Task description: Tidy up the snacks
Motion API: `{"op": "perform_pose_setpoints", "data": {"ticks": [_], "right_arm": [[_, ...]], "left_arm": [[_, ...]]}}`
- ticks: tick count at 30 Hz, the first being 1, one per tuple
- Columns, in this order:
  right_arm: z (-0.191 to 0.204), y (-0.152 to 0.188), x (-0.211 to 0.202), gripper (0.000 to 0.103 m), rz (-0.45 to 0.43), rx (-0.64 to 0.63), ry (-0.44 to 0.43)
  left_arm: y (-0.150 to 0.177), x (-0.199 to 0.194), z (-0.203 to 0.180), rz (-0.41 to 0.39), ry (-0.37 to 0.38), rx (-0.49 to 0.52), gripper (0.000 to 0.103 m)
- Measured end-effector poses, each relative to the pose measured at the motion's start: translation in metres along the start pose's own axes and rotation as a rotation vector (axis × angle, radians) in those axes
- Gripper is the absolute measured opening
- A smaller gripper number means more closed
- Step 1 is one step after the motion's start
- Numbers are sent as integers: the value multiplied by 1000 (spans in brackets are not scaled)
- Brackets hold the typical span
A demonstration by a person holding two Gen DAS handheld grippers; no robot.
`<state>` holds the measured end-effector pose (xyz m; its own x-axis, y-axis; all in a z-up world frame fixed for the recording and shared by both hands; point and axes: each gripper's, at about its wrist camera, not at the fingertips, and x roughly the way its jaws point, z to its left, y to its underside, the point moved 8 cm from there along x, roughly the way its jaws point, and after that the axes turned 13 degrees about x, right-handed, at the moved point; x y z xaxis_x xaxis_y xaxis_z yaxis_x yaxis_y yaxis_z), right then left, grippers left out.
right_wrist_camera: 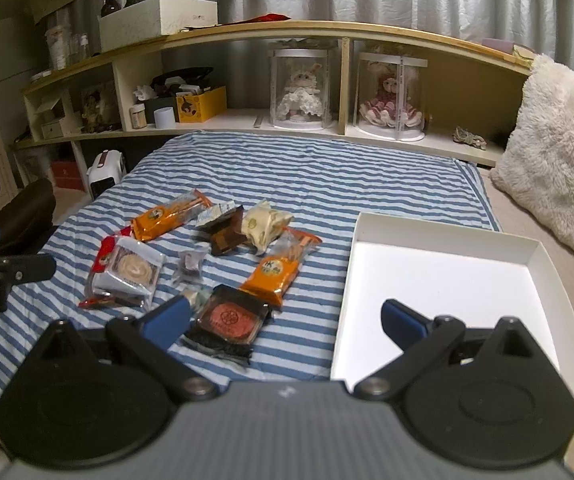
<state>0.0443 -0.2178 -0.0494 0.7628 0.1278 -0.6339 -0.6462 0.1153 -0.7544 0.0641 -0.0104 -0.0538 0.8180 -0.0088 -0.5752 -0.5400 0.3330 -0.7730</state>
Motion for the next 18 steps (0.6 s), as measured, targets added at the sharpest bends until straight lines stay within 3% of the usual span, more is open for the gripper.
{"op": "perform_pose_setpoints", "data": {"ticks": [18], "right_arm": [[0,0,1,102,3,-4,0]], "left_arm": [[0,-1,0,0,2,-1,103]]}}
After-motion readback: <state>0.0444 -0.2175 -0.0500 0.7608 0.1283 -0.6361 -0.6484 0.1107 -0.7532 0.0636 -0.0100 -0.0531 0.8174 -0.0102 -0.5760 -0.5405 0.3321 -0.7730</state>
